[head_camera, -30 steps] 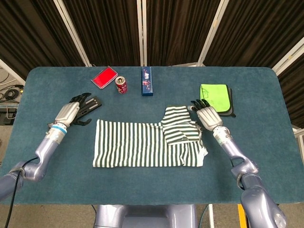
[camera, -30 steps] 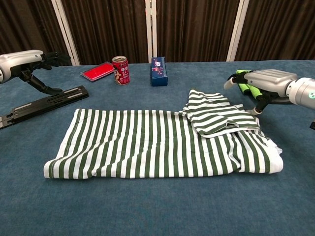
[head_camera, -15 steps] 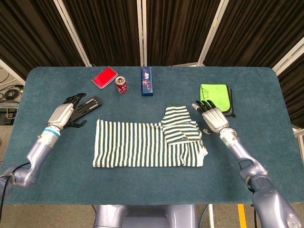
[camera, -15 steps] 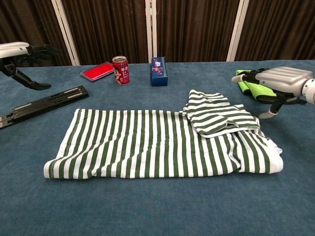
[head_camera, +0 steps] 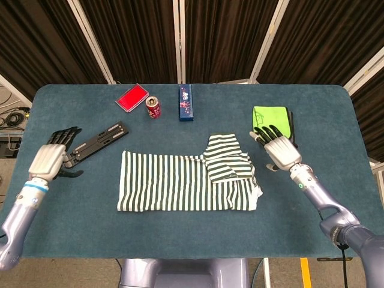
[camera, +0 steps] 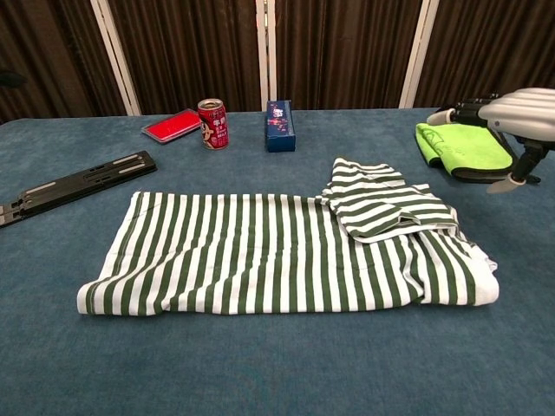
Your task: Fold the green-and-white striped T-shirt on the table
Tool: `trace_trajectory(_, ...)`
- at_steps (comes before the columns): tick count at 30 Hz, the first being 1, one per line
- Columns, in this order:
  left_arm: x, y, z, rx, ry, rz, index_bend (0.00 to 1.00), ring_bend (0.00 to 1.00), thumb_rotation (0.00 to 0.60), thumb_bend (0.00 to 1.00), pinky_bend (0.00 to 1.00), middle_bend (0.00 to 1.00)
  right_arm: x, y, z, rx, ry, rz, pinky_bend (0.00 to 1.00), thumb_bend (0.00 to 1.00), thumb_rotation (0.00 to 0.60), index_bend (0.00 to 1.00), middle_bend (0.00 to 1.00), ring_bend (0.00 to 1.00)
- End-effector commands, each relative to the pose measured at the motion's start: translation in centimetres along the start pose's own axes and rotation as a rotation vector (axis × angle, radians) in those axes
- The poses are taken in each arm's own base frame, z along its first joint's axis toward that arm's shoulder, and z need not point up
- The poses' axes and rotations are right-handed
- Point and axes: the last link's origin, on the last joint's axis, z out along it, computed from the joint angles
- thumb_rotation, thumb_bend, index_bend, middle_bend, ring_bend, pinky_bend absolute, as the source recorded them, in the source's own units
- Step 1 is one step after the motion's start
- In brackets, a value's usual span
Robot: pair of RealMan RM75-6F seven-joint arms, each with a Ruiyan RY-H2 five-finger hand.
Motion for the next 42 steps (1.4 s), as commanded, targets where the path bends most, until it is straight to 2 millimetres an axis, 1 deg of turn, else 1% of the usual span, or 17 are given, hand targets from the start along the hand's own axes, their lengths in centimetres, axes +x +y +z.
trace_trajectory(1,0.8,-1.7,-4.8,0.149,0.056,0.059,0.0,0.0,0.6,0.0,0.0,0.0,2.1,-0.4,2.0,-0.016,0.007,-0.005,0.0,0.0,0.6,0.0,0.0,0.0)
trace_trajectory(4,0.8,-2.0,-6.3,0.194,0.082,0.052,0.0,0.0,0.6,0.0,0.0,0.0,2.6,-1.1,3.5,-0.021,0.009,0.021,0.0,0.0,0.6,0.0,0.0,0.0)
trace_trajectory(7,0.8,-2.1,-7.2,0.21,0.092,0.05,0.0,0.0,0.6,0.0,0.0,0.0,2.9,-1.8,5.2,-0.027,-0.002,0.037,0.0,0.0,0.6,0.0,0.0,0.0)
trace_trajectory(10,0.8,-2.4,-7.5,0.216,0.091,0.074,0.0,0.0,0.6,0.0,0.0,0.0,3.0,-2.5,6.9,-0.039,-0.021,0.049,0.0,0.0,0.6,0.0,0.0,0.0)
trace_trajectory(13,0.7,-2.8,-7.5,0.219,0.083,0.084,0.0,0.0,0.6,0.0,0.0,0.0,2.9,-3.4,8.6,-0.058,-0.038,0.071,0.0,0.0,0.6,0.0,0.0,0.0)
trace_trajectory(16,0.6,-3.0,-7.2,0.221,0.081,0.085,0.0,0.0,0.6,0.0,0.0,0.0,2.4,-4.7,10.2,-0.075,-0.067,0.123,0.0,0.0,0.6,0.05,0.01,0.0)
trace_trajectory(18,0.5,-3.1,-7.1,0.219,0.079,0.087,0.0,0.0,0.6,0.0,0.0,0.0,2.0,-5.4,11.0,-0.088,-0.083,0.143,0.0,0.0,0.6,0.12,0.02,0.0)
trace_trajectory(21,0.4,-3.2,-7.0,0.219,0.077,0.087,0.0,0.0,0.6,0.0,0.0,0.0,1.5,-6.1,11.8,-0.1,-0.098,0.159,0.0,0.02,0.6,0.18,0.06,0.0)
trace_trajectory(26,0.5,-3.5,-6.8,0.224,0.086,0.095,0.0,0.0,0.6,0.0,0.0,0.0,0.7,-7.3,12.9,-0.118,-0.127,0.204,0.0,0.12,0.6,0.23,0.15,0.01)
trace_trajectory(33,0.2,-3.8,-6.6,0.237,0.075,0.091,0.0,0.0,0.6,0.0,0.0,0.0,0.5,-8.8,14.2,-0.117,-0.141,0.248,0.04,0.27,0.6,0.28,0.23,0.07)
trace_trajectory(38,0.0,-3.7,-6.4,0.235,0.07,0.099,0.0,0.0,0.6,0.0,0.0,0.0,0.3,-9.7,14.8,-0.123,-0.15,0.26,0.09,0.32,0.6,0.32,0.26,0.11)
trace_trajectory(42,-0.1,-3.8,-6.4,0.238,0.068,0.104,0.0,0.0,0.6,0.0,0.0,0.0,-0.1,-10.3,15.0,-0.124,-0.17,0.261,0.1,0.32,0.6,0.34,0.29,0.13)
